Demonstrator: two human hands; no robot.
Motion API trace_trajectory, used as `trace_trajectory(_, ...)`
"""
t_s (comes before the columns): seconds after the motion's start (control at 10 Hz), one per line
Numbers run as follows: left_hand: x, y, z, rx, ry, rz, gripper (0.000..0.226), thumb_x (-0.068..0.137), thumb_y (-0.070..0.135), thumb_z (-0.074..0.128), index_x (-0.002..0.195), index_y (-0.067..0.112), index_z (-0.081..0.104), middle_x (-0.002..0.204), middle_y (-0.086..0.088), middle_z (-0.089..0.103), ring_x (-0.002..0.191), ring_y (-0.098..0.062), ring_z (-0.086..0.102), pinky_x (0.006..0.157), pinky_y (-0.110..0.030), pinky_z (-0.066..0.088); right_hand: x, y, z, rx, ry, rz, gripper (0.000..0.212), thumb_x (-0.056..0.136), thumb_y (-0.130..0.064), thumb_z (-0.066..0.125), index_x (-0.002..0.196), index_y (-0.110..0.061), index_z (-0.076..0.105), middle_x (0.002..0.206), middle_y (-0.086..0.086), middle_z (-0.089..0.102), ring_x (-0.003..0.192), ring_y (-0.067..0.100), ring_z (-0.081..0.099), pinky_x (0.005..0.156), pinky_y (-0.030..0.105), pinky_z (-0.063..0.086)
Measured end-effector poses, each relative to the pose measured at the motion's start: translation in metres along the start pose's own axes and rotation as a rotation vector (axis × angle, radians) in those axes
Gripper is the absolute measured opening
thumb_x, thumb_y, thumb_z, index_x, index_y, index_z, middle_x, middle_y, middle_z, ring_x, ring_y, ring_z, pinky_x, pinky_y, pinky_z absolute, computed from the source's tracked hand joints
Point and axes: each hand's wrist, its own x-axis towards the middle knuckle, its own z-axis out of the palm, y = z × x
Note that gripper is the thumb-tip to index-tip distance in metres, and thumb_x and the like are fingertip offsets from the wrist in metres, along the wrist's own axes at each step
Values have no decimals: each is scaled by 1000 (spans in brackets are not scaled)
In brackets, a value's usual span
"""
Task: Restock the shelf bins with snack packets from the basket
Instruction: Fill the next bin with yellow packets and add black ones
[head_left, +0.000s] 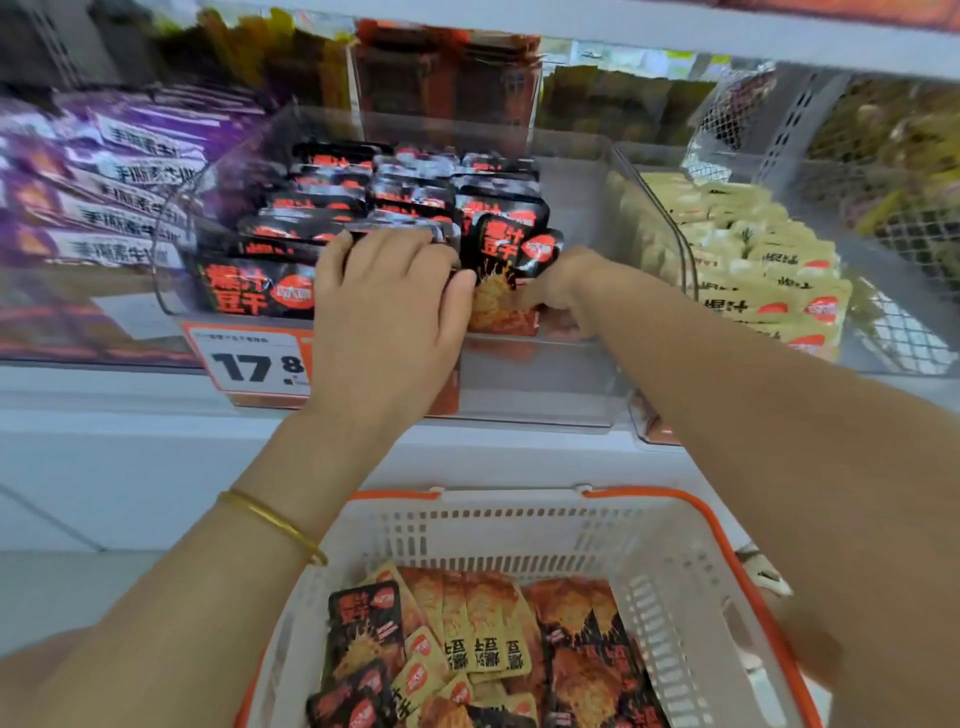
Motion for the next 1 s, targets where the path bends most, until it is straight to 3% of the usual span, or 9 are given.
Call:
trace_trajectory(0.1, -2, 1, 1, -8, 7, 0, 45, 96, 37, 26, 104, 16, 65, 114, -1, 63, 114, -25, 52, 107, -39, 19, 15, 1, 7, 15, -52, 5, 36, 89, -12, 63, 122, 0, 53, 87, 12, 56, 74, 25, 58, 44, 22, 51)
trace_trajectory(0.2, -4, 0, 1, -15, 25, 8, 44, 96, 37, 28, 105, 15, 65, 115, -2, 63, 114, -26, 52, 107, -40, 21, 29, 2, 9, -70, 175, -113, 45, 77, -23, 78, 114, -3, 62, 103, 9, 66, 94, 26, 66, 80, 34, 57)
trace_trajectory(0.3, -4, -1, 2, -4, 19, 21, 43, 96, 36, 28, 105, 14, 65, 115, -3, 63, 114, -27, 52, 108, -43, 23, 29, 1, 13, -50, 190, -144, 46, 74, -25, 80, 111, -3, 63, 106, 11, 68, 95, 27, 67, 85, 39, 55)
trace_trajectory(0.4, -4, -1, 2, -4, 35, 37, 43, 97, 35, 30, 105, 13, 65, 114, -4, 63, 114, -27, 53, 108, -44, 23, 26, -1, 16, -36, 84, -92, 42, 79, -22, 77, 112, -1, 61, 103, 13, 69, 89, 28, 69, 79, 36, 57)
trace_trajectory(0.6, -7, -2, 2, -42, 72, 56, 38, 95, 33, 35, 109, 12, 63, 119, -4, 61, 116, -26, 50, 112, -47, 19, 20, 0, 15, 92, 25, -26, 50, 74, -11, 80, 117, 2, 57, 111, 18, 66, 88, 32, 69, 75, 42, 58)
trace_trajectory(0.7, -14, 2, -4, -69, 149, 110, 32, 94, 27, 41, 109, 10, 63, 122, -6, 60, 119, -26, 48, 114, -48, 17, 15, 4, 7, 78, 10, -52, 27, 78, -6, 76, 98, 0, 58, 98, 13, 63, 74, 29, 66, 66, 34, 59)
trace_trajectory(0.8, -29, 16, -12, -79, 247, 203, 26, 92, 21, 46, 104, 10, 66, 116, -4, 63, 111, -25, 47, 100, -40, 27, -4, 3, -3, 12, 93, -151, 35, 79, -9, 75, 73, -9, 40, 94, 11, 53, 75, 20, 57, 51, 18, 48)
trace_trajectory(0.9, -52, 35, -15, -144, 222, 258, 21, 85, 16, 49, 95, 12, 68, 105, -1, 65, 97, -26, 50, 81, -39, 31, -61, 18, -13, 41, 312, -437, 35, 79, -12, 75, 83, -12, 40, 85, 9, 53, 79, 23, 61, 47, 22, 42)
trace_trajectory(1.0, -84, 46, 4, -181, -28, 323, 22, 81, 17, 47, 89, 11, 67, 96, -2, 65, 88, -27, 53, 73, -37, 32, -118, 61, -13, 308, 158, -549, 31, 81, 4, 67, 74, -15, 43, 67, 9, 56, 61, 26, 64, 44, 20, 47)
